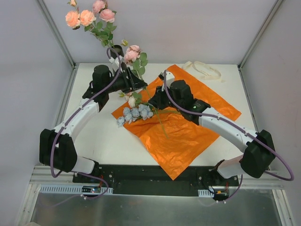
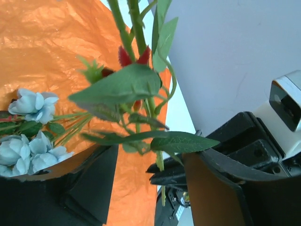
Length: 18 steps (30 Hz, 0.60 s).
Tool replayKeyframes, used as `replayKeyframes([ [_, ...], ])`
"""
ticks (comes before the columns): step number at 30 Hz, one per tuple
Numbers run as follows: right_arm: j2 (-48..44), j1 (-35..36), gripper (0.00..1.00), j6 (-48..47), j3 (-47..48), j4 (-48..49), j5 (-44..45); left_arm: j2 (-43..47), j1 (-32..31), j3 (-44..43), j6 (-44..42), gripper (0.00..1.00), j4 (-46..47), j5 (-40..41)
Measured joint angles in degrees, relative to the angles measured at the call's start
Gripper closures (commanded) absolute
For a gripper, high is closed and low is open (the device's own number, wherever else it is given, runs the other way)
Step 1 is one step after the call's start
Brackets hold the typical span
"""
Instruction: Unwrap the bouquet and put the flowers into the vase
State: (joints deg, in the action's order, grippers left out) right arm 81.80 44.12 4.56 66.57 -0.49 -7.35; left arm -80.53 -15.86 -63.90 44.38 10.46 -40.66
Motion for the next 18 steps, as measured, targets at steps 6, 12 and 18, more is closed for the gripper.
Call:
replayKeyframes([
  [6,-0.9,1.6,1.00,1.0,-1.5,0.8,0.0,-1.0,-1.0,0.9,1.3,0.91,4.0,2.2],
  [12,-0.9,2.1,0.72,1.2,-1.7,1.0,1.0,-1.6,-1.1,0.9,1.7,1.00,5.7,2.0],
  [18,-0.8,2.3,0.22,1.3,-1.7,0.8,1.5,-3.5,-0.9,-1.0,-0.8,1.00,5.9,2.3],
])
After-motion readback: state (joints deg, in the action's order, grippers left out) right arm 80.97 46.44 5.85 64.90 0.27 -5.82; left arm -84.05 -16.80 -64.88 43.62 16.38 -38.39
